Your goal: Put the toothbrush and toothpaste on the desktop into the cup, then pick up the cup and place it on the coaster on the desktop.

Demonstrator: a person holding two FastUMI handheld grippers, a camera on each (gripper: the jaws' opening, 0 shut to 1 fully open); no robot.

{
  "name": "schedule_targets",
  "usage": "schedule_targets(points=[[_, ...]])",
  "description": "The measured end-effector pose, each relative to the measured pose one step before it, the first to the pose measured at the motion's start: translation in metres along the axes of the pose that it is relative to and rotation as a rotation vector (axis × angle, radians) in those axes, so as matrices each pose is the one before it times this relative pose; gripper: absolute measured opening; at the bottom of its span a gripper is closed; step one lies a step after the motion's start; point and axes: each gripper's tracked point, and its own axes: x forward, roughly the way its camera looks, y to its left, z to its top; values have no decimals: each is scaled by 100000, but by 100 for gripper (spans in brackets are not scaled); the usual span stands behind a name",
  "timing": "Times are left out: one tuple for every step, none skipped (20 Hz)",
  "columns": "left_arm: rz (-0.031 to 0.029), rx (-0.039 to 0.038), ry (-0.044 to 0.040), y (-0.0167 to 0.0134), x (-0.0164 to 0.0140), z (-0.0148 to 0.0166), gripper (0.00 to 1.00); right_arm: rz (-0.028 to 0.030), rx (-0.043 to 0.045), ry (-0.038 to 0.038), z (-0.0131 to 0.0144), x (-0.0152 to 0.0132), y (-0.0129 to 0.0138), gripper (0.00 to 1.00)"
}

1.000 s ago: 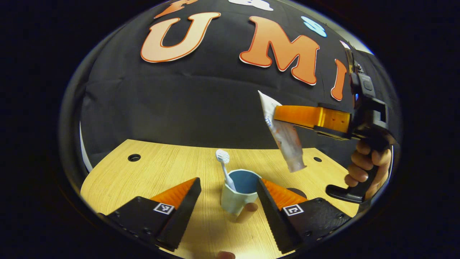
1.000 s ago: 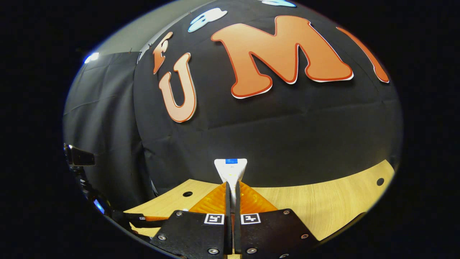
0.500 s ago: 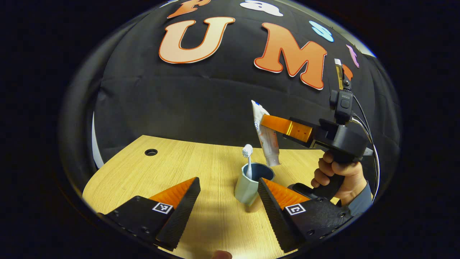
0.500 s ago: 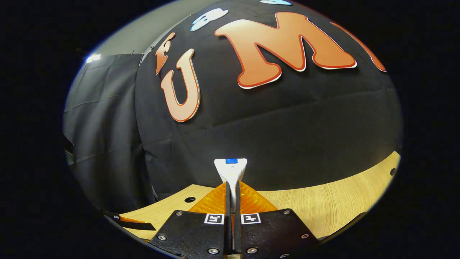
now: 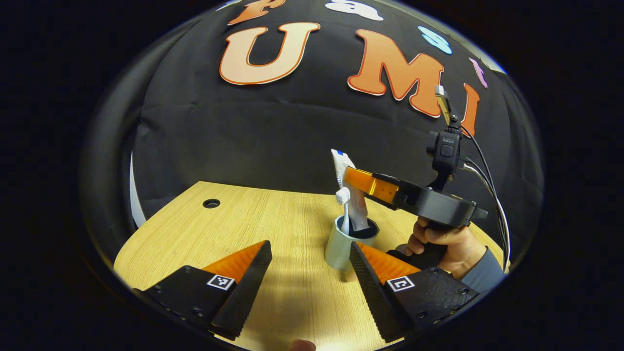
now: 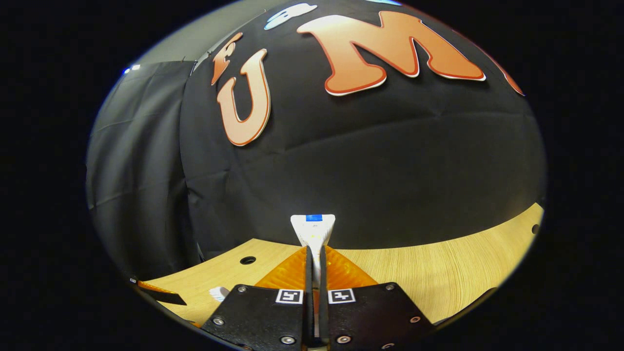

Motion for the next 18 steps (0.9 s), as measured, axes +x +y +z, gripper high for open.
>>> schedule_targets(points=[[267, 859, -100, -83, -24, 1, 97, 383, 257, 1123, -400, -19, 171, 5], [290, 1051, -192, -119, -25, -130, 97, 485, -354, 495, 36, -223, 230, 6], [197, 1285, -459, -179, -195, -86, 97, 88, -1379, 586, 12, -273, 57, 6], [337, 1244, -506, -89, -21, 108, 97, -226, -1583, 882, 19, -417, -48, 8], [-164, 1042, -343, -278, -128, 78, 97, -100, -1689, 1475, -91, -407, -3, 8], [-432, 559, -383, -389, -87, 113, 97, 58, -1225, 827, 53, -498, -71, 10], [-802, 223, -375, -479, -153, 43, 97, 205, -842, -425, 338, -768, -55, 10], [-626, -267, -114, -393, -135, 114, 97, -341, -334, -1001, 388, -598, -158, 10], [-1006, -241, -205, -502, -103, -71, 97, -553, -313, -1236, 519, -734, -207, 10], [-605, -316, -79, -376, -78, 128, 97, -679, -432, -442, 386, -610, -252, 10], [-749, -187, -182, -391, -32, 146, 97, -528, -475, 524, 183, -629, -240, 10], [-443, 23, 388, -278, 59, 93, 97, 149, -169, 947, 174, -753, -183, 9], [-385, 418, 287, -477, 180, 6, 97, 798, -64, 792, 158, -996, 36, 10], [-136, 243, 588, -357, 176, 124, 96, 30, -399, 809, 230, -955, -108, 11], [-670, -12, 838, -378, 196, 0, 96, -617, -956, 536, 312, -1047, -431, 12], [-547, -430, 1055, -329, 299, 162, 96, -1400, -919, 561, 330, -937, -519, 17], [-730, -218, 1419, -344, 390, 23, 96, -1402, -1016, 286, 391, -1173, -636, 22], [-459, -507, 1601, -223, 444, 197, 96, -1181, -443, -393, 537, -1189, -548, 32]])
